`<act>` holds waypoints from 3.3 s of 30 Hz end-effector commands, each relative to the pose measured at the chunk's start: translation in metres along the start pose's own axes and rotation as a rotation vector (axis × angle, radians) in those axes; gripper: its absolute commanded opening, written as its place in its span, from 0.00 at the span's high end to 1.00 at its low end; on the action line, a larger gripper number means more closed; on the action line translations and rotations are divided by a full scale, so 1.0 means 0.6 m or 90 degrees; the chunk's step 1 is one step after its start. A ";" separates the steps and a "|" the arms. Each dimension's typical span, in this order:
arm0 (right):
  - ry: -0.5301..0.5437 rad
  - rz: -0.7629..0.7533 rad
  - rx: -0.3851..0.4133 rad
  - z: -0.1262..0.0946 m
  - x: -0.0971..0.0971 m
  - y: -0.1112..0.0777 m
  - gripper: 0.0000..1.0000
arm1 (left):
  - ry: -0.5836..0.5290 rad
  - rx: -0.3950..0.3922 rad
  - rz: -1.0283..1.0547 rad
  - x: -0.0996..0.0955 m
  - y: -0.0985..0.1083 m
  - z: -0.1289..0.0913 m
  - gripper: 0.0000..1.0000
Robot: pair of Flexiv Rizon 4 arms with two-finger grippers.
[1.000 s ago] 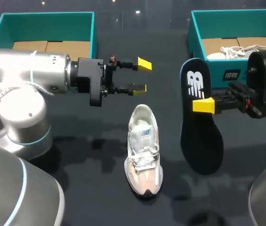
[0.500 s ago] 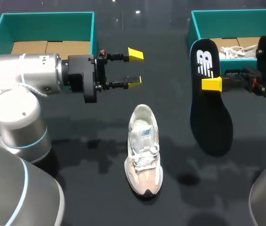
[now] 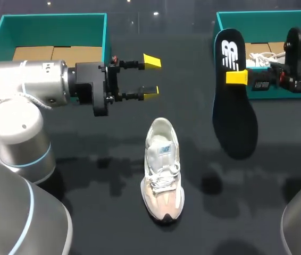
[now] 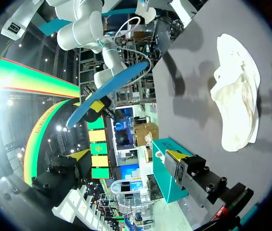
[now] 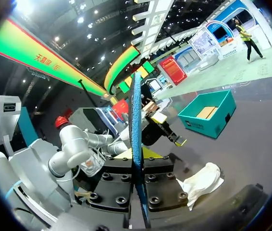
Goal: Take the shoe out of the shoebox, open the shoe tongue, remove and reinsert the insole, then place the shoe into the shoebox
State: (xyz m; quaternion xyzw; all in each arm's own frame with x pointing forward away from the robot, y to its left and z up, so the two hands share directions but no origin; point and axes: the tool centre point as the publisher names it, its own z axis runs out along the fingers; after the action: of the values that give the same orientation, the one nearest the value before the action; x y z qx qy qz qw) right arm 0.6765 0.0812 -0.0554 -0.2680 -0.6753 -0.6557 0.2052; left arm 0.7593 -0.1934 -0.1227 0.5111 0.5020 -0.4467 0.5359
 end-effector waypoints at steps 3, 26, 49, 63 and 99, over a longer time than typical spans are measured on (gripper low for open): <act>0.020 0.080 0.009 0.025 -0.077 0.024 1.00 | -0.001 0.000 0.001 0.001 0.000 0.003 0.00; 0.006 0.275 0.001 0.078 -0.161 0.018 1.00 | -0.001 0.000 0.001 0.001 0.000 0.003 0.00; -0.072 0.449 0.078 0.091 -0.238 0.053 1.00 | 0.025 -0.013 0.010 0.019 0.018 0.056 0.00; -0.065 0.565 0.064 0.137 -0.304 0.057 1.00 | 0.012 0.005 -0.046 0.038 0.060 0.125 0.33; -0.070 0.586 0.037 0.139 -0.311 0.056 1.00 | 0.045 -0.045 -0.049 0.065 0.076 0.150 0.82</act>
State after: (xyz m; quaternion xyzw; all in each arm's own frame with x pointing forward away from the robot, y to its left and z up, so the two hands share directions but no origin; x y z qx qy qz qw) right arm 0.8492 0.1463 -0.1517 -0.5671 -0.5138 -0.4629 0.4474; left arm 0.8152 -0.2729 -0.1583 0.4887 0.5514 -0.4349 0.5177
